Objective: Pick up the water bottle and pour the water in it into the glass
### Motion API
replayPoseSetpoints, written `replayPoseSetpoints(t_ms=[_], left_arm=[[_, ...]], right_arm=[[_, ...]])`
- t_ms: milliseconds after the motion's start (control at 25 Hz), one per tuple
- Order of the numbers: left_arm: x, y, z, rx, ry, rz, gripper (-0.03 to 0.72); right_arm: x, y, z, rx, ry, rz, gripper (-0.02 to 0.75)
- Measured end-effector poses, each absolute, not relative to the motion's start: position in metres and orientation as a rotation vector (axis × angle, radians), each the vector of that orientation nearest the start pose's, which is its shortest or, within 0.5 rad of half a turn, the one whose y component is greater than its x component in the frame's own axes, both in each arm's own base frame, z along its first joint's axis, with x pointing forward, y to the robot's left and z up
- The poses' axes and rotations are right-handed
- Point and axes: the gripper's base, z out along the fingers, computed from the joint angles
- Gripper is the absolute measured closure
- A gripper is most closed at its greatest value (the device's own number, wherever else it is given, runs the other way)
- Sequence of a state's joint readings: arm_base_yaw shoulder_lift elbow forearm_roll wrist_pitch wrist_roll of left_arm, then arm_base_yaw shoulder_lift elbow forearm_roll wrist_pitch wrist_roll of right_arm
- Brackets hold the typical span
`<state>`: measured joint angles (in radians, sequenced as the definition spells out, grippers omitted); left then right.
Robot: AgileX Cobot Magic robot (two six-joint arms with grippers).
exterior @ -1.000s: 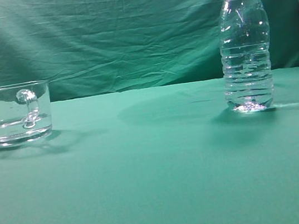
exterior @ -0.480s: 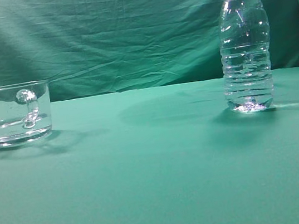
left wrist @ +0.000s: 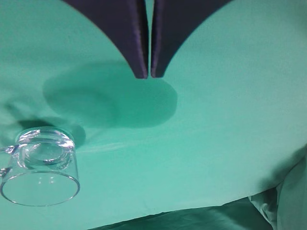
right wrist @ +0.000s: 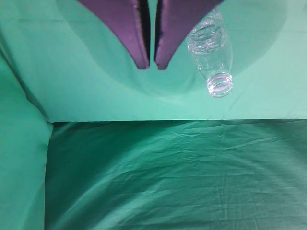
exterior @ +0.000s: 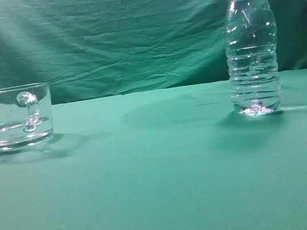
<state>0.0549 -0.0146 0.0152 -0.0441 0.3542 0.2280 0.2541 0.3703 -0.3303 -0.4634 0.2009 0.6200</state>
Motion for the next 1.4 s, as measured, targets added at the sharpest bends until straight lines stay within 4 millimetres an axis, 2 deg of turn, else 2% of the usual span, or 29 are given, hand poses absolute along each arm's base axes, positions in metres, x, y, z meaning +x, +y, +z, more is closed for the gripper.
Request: replayPoseSetpoints(t_ms=[320,600,800,1080,1400], left_arm=[[0.053,0.002,0.177,0.132,1.836,0.155,0.688],[0.053,0.002,0.177,0.132,1.836,0.155,0.688],[0.053,0.002,0.177,0.132,1.836,0.155,0.688],[0.053,0.002,0.177,0.132,1.836,0.155,0.688],[0.053,0.002,0.177,0.132,1.836,0.155,0.688]], right_arm=[[0.077,0.010,0.274,-0.083,1.665,0.141,0.738],[0.063,0.002,0.229,-0.022,1.626,0.067,0.738],[0.060,-0.003,0.196,0.126,1.633,0.078,0.738],[0.057,-0.005,0.194,0.154,1.613,0.059,0.738],[0.055,-0.009,0.182,0.141,1.747,0.010,0.738]])
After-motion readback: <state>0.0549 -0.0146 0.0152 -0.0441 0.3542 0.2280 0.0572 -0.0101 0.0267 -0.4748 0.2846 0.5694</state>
